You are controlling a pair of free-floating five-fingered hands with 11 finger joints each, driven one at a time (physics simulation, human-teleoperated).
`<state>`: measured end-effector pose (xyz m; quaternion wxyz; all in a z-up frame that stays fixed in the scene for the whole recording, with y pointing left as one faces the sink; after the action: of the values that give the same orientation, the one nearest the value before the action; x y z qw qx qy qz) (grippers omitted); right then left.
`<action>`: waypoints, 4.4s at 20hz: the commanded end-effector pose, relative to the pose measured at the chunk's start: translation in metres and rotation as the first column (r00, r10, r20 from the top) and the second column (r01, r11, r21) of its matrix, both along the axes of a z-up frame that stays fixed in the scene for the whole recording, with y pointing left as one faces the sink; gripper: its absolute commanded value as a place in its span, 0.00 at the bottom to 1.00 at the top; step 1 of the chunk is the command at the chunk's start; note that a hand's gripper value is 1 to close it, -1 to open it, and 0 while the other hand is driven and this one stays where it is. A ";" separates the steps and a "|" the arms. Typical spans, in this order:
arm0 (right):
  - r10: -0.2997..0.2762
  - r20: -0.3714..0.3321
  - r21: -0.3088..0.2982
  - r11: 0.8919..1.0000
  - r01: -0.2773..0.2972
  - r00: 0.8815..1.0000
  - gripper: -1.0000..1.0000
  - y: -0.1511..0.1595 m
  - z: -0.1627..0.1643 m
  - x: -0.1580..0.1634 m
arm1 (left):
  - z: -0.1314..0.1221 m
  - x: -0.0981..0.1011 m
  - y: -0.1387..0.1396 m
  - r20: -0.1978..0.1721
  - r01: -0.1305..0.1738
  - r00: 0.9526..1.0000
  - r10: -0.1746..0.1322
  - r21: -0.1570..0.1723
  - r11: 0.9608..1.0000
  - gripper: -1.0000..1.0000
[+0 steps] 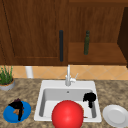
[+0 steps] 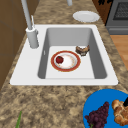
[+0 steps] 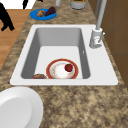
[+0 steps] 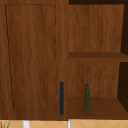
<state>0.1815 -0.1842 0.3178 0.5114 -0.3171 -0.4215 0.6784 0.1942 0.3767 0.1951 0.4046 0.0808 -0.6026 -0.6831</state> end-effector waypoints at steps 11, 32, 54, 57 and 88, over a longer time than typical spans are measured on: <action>0.000 0.000 0.000 1.000 0.000 1.000 0.50 0.000 0.000 0.000 | -0.023 0.057 0.010 -0.011 0.037 0.999 -0.041 -0.240 0.970 0.00; 0.000 0.000 0.000 1.000 0.000 1.000 0.50 0.000 0.000 0.000 | -0.045 0.020 0.015 0.088 0.028 0.996 -0.008 -0.233 0.972 0.00; 0.000 0.000 0.000 1.000 0.000 1.000 0.50 0.000 0.000 0.000 | -0.048 0.043 0.010 -0.273 -0.004 0.957 -0.099 -0.355 0.935 0.00; 0.000 0.000 0.000 1.000 0.000 1.000 0.50 0.000 0.000 0.000 | -0.046 0.052 0.013 -0.277 0.002 0.953 -0.121 -0.394 0.919 0.00; 0.000 0.000 0.000 1.000 0.000 1.000 0.50 0.000 0.000 0.000 | -0.055 0.027 0.032 0.120 0.128 0.987 -0.106 -0.196 0.972 1.00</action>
<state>0.1815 -0.1842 0.3178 0.5114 -0.3171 -0.4215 0.6784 0.2334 0.4136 0.1517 0.3266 0.0544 -0.6942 -0.6391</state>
